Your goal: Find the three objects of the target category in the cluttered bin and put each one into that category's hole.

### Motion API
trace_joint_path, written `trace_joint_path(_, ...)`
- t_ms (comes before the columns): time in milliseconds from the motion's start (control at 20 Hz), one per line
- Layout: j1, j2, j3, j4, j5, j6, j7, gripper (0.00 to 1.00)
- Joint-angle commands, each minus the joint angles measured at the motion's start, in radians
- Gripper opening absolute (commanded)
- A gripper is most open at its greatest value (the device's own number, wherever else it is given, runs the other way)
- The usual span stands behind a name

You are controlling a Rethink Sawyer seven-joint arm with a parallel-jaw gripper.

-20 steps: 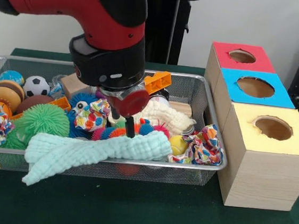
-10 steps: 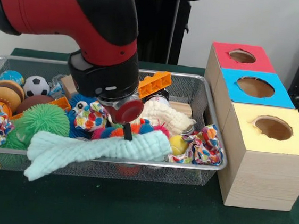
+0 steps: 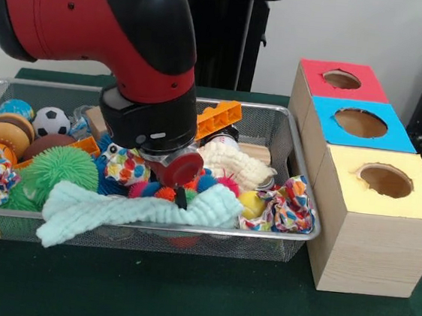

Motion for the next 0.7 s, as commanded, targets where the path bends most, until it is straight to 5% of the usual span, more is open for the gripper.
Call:
trace_joint_path(50, -0.024, 0.048, -0.009, 0.061, -0.032, -0.113, 0.213, 1.00)
trace_joint_path(400, -0.012, 0.027, -0.013, 0.057, -0.007, -0.079, 0.219, 1.00)
trace_joint_path(700, 0.051, -0.131, -0.040, 0.067, 0.064, 0.107, 0.285, 1.00)
